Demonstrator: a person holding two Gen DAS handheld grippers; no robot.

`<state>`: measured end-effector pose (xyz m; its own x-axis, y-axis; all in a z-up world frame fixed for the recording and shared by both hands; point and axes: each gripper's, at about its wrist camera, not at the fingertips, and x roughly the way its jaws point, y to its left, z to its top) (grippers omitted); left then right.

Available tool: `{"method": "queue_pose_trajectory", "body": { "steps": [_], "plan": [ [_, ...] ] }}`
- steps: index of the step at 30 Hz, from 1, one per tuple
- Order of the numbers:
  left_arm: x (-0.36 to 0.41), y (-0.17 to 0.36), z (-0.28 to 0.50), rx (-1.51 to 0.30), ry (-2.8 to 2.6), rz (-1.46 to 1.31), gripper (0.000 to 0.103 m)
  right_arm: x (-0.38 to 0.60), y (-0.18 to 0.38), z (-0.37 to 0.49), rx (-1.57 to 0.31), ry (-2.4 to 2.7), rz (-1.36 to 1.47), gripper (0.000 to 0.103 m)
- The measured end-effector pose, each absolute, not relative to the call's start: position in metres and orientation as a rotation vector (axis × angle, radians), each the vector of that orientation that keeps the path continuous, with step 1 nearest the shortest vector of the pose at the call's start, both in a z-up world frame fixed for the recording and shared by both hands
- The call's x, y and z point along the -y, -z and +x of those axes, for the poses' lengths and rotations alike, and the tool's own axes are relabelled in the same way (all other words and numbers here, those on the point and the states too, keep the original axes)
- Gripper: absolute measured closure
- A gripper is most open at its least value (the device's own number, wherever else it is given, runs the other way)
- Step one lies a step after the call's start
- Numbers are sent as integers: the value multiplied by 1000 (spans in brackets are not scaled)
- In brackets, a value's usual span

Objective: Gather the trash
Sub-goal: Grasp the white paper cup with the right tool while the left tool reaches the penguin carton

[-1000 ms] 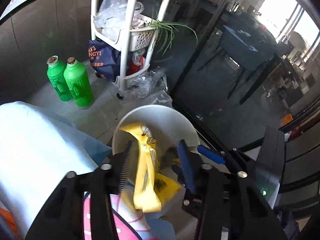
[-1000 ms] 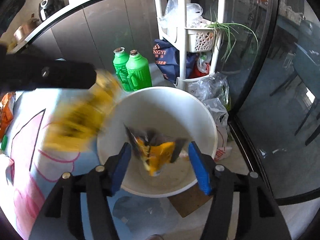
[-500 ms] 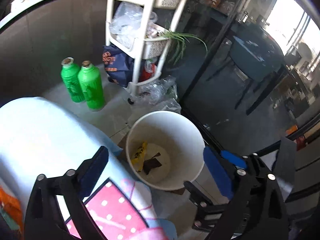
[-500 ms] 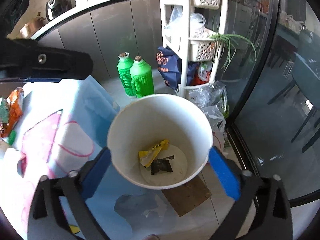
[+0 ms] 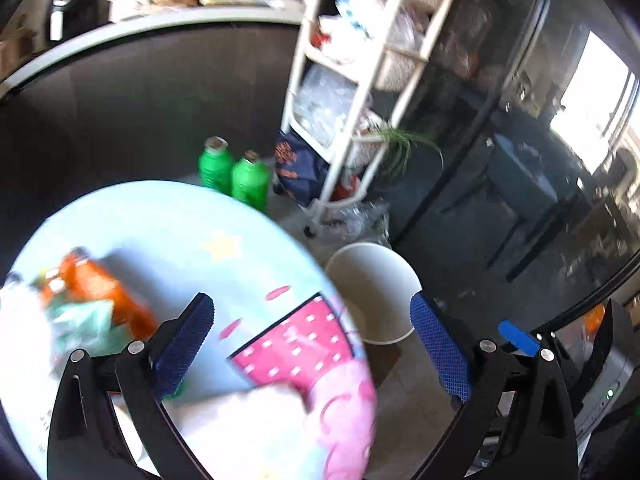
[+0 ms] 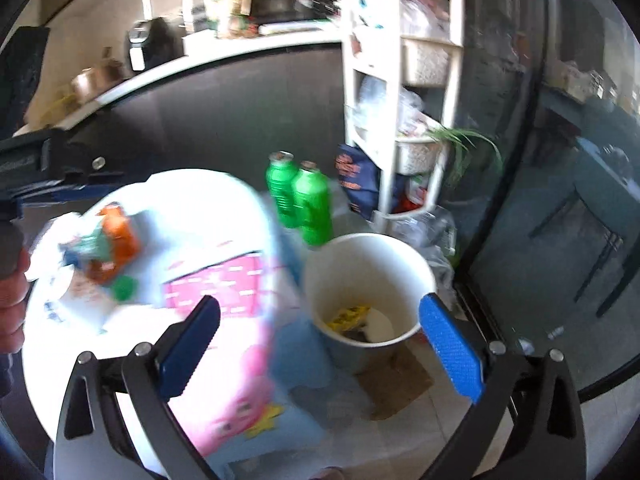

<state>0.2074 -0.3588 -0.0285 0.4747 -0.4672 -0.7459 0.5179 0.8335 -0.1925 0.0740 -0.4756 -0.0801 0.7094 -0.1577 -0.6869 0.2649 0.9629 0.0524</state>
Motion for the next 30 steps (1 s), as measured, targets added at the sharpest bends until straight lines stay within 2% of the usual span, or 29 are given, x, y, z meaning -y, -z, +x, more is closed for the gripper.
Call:
{"method": "queue_pose_trajectory", "body": {
  "steps": [6,16,19,22,30],
  "plan": [
    [263,8,163,-830,519,19,8,390,60,53,-715,78,51,3],
    [133,39,117,-866,432,-11,8,297,81,73,-802,-112,38,5],
    [107,51,112,-881,407,-6,8,284,88,86,-826,-137,40,14],
    [89,58,115,-890,382,-10,9,269,92,104,-843,-165,17,18],
    [63,70,124,-904,408,-30,17,233,106,169,-877,-189,-66,20]
  ]
}}
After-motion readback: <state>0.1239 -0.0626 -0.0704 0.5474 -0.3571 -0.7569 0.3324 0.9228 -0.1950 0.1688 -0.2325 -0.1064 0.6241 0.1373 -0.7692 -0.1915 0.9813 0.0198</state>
